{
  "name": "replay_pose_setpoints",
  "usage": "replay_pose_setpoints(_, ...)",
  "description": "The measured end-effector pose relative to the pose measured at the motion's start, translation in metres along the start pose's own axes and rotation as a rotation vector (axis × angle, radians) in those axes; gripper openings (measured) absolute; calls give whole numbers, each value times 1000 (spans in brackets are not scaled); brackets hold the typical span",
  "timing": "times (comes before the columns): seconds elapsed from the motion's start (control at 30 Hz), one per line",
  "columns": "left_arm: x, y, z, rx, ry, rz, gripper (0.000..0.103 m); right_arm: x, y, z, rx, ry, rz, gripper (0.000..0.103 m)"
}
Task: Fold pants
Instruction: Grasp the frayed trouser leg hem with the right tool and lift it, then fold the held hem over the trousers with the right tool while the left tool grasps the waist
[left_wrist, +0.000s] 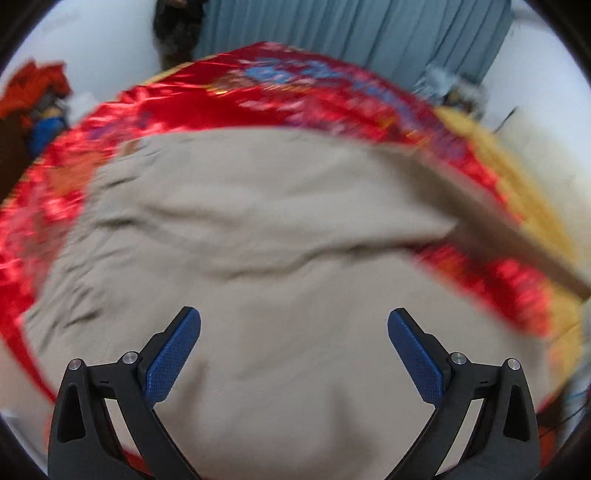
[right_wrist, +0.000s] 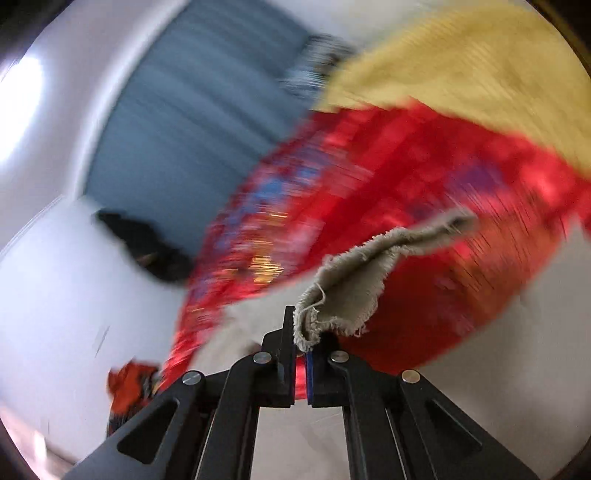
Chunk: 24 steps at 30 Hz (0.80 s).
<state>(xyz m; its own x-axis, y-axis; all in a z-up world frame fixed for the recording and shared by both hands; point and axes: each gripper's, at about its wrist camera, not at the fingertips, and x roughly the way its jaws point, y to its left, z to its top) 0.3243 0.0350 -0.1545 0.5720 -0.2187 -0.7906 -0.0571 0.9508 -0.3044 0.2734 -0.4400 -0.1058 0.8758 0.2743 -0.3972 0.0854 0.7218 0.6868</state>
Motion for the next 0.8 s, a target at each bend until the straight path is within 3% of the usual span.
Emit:
replay_pose_setpoints(0.13, 22, -18, 40, -133, 49, -253, 102, -52, 47, 14, -107, -27, 124, 3)
replay_pose_setpoints(0.17, 32, -22, 47, -166, 71, -287, 102, -64, 55, 13, -123, -31, 144, 3)
replay_pose_setpoints(0.37, 72, -29, 76, -268, 115, -337, 102, -130, 65, -2, -162, -41, 201, 3)
replay_pose_setpoints(0.5, 78, -26, 93, -291, 104, -308, 100, -161, 56, -8, -161, -31, 236, 3)
replay_pose_setpoints(0.57, 79, -20, 97, -306, 111, -285, 82, -174, 46, -9, -149, -25, 254, 3)
replay_pose_setpoints(0.63, 85, -16, 99, -297, 166, -234, 1, -182, 34, -9, -143, -4, 272, 3)
replay_pose_setpoints(0.73, 88, -11, 86, -280, 210, -168, 3, -172, 8, -5, -162, 50, 182, 3)
replay_pose_setpoints(0.8, 86, -16, 78, -241, 225, -131, 3, -144, -28, 0, -138, 125, 20, 3)
